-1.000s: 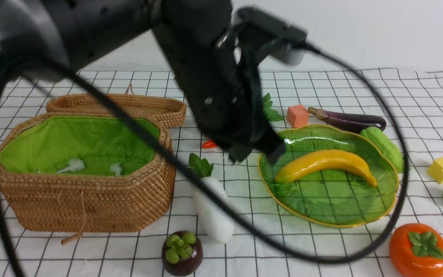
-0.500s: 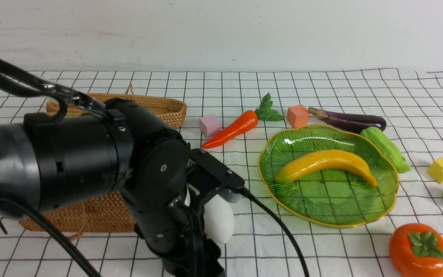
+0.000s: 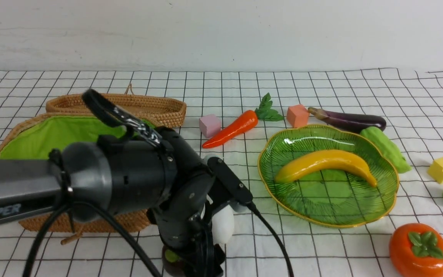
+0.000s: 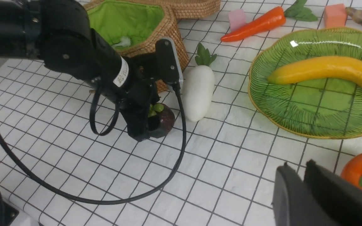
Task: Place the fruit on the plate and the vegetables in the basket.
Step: Grab a mangosteen with your left arm and put it on the plate on the right
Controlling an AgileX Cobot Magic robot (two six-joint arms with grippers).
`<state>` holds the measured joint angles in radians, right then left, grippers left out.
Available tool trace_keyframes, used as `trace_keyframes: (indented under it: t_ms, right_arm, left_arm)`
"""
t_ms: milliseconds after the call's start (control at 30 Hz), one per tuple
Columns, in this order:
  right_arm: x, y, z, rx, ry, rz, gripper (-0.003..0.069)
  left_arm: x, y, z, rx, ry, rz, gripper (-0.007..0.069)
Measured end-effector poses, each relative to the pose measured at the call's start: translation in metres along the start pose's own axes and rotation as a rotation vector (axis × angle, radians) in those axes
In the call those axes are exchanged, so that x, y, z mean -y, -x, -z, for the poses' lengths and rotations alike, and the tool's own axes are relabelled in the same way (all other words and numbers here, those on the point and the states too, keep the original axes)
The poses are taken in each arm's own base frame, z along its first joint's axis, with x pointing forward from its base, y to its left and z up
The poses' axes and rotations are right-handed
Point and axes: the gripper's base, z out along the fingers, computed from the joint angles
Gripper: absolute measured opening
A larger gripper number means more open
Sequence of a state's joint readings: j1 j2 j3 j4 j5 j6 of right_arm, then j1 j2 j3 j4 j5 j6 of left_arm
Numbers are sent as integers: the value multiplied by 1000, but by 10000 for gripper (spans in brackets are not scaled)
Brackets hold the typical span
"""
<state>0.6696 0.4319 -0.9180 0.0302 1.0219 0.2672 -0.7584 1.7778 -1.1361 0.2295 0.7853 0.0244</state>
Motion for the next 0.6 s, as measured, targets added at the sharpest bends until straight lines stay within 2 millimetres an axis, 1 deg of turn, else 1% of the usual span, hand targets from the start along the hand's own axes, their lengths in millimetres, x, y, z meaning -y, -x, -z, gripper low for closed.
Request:
trace_keyframes:
  t_ms: [133,233,433,467,500,533,567,600]
  right_arm:
    - [0,0,0,0,0,0,95]
    - [0,0,0,-1,0,0,96]
    - [0,0,0,-1,0,17,96]
    - [1,0,0,1,-7,24,96]
    - [1,0,0,1,-8,25,96]
    - [2,1,0,7,-25,36,97]
    - [2,1,0,7,-25,36,98]
    - [5,2,0,17,-51,44,99]
  left_arm:
    - [2,-1,-14,-39,-4,-10,598]
    - [2,-1,-14,-47,-2,-6,573]
    - [0,-1,-6,-116,0,76,573]
    - [0,6,7,-110,-8,107,573]
    - [0,7,9,-112,-9,109,573]
    - [4,20,29,-50,-22,109,573]
    - [5,20,29,-50,-23,105,573]
    - [11,34,48,35,-45,87,573]
